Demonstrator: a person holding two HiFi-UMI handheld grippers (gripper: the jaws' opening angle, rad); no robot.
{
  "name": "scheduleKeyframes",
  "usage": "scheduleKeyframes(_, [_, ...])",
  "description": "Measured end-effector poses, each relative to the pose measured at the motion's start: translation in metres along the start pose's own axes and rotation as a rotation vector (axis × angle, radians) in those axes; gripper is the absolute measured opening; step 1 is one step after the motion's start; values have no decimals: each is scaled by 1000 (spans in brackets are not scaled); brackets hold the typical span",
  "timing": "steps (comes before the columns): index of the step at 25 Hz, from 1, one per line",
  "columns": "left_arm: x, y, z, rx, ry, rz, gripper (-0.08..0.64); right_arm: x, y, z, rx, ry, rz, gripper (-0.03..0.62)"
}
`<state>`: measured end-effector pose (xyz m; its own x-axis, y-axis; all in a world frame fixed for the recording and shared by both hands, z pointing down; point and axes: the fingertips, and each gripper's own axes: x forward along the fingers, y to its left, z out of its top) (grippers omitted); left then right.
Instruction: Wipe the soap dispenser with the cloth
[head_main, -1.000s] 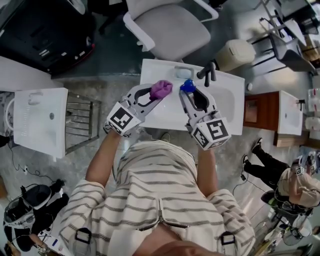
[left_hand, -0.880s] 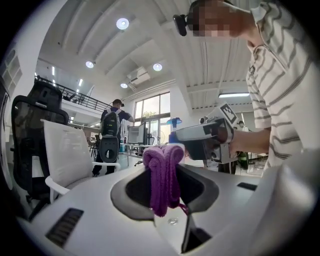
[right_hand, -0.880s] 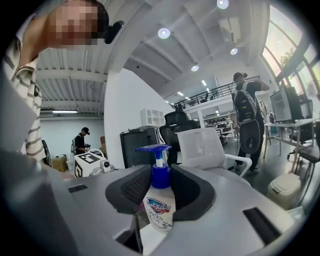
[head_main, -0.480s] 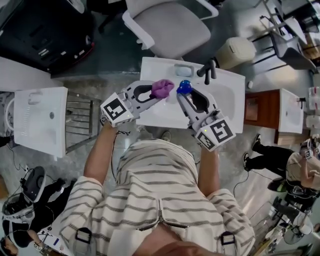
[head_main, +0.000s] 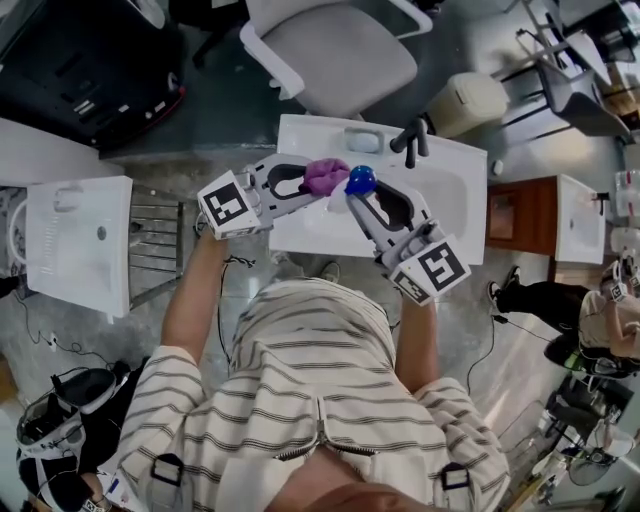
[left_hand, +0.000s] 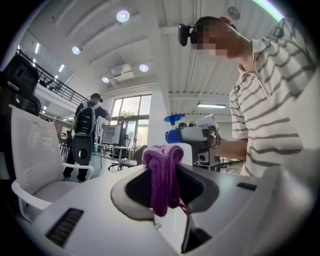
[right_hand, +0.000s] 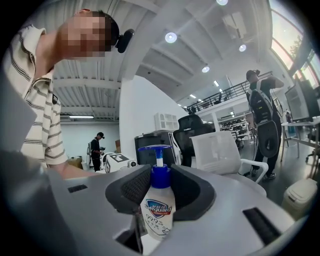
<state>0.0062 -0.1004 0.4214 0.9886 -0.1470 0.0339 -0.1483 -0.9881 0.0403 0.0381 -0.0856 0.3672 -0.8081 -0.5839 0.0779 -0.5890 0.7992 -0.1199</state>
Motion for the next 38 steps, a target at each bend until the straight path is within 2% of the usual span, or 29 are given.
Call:
scheduleKeyframes(7, [8,2,5,-21,-28,-68,115,-2,7,5,2,-21,44,133])
scheduleKeyframes(17, [14,-1,-3,-53,0,-145,115,-3,16,12,58,-73,118,133])
scheduleKeyframes(29, [18,-8,-25,-94,65,-167,115,-8,16,18,104,-110,134,133])
scheduleKeyframes(34, [14,-10,-27,-108,80,-152,117,-8,15,22,113,-121,126,133])
scheduleKeyframes(38, [14,-10,-40,-98,129,-138,117,-9,11,20,115,-129,110,133])
